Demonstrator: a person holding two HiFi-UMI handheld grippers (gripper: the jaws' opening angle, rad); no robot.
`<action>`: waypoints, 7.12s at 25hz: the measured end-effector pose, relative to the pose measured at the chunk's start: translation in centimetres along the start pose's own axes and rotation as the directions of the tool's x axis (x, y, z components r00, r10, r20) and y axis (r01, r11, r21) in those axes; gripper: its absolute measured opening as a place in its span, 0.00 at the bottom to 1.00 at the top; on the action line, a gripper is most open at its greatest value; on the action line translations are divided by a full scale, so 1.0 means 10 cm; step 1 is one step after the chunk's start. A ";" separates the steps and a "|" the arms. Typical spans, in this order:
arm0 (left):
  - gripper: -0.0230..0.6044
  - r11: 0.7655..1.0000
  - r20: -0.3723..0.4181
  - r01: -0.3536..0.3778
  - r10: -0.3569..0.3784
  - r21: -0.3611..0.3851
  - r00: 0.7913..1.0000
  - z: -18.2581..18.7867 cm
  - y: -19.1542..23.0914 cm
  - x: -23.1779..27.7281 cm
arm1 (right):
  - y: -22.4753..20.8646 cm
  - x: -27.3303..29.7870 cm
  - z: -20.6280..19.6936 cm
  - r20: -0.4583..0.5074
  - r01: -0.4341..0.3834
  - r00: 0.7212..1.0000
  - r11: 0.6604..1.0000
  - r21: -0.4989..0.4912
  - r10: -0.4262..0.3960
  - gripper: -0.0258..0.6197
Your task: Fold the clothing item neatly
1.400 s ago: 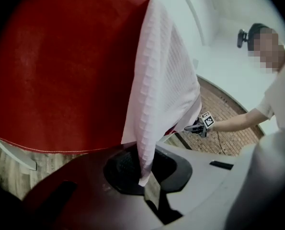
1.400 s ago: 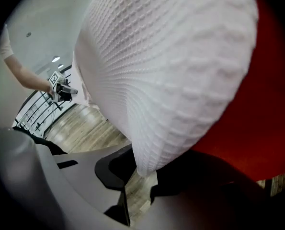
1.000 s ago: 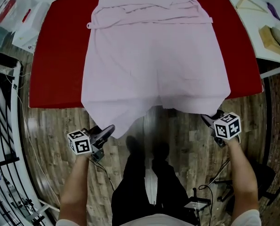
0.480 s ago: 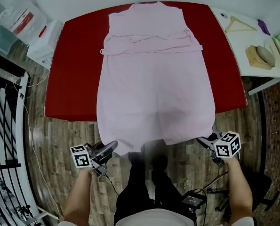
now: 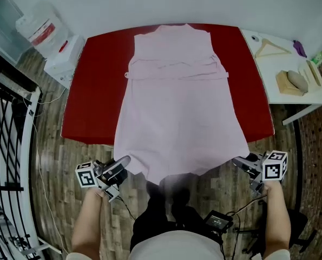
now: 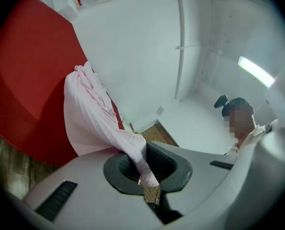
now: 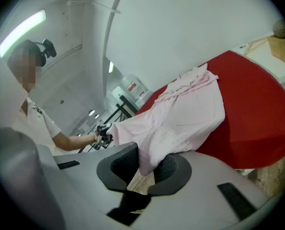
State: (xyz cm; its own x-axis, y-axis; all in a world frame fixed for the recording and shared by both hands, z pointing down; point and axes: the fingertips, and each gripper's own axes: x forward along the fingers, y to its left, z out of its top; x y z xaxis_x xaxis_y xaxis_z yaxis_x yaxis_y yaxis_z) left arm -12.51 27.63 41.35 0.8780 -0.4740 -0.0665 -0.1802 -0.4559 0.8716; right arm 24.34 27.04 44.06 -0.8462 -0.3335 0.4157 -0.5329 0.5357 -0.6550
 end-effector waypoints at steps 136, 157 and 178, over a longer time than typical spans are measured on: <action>0.40 0.905 -0.037 -0.304 0.308 -0.297 0.951 4.85 3.77 2.51 | -3.88 2.63 4.27 -0.108 0.652 0.748 0.756 -0.060 -0.655 0.33; 0.40 0.899 -0.015 -0.337 0.347 -0.279 0.938 4.77 3.99 2.47 | -1.84 4.05 3.91 -0.002 0.195 0.868 0.343 -0.919 -0.497 0.40; 0.40 0.945 -0.068 -0.263 0.255 -0.196 0.965 4.63 3.81 2.37 | -2.16 4.94 4.28 -0.078 0.259 0.919 0.740 -0.621 -0.387 0.08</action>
State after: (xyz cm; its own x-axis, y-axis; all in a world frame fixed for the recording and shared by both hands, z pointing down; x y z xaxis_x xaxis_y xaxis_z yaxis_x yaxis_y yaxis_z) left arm -19.13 -35.84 50.52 0.8313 -0.5220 0.1909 -0.3143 -0.1581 0.9361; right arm -6.10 -34.17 51.74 -0.5707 -0.4530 0.6849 -0.6106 0.7918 0.0148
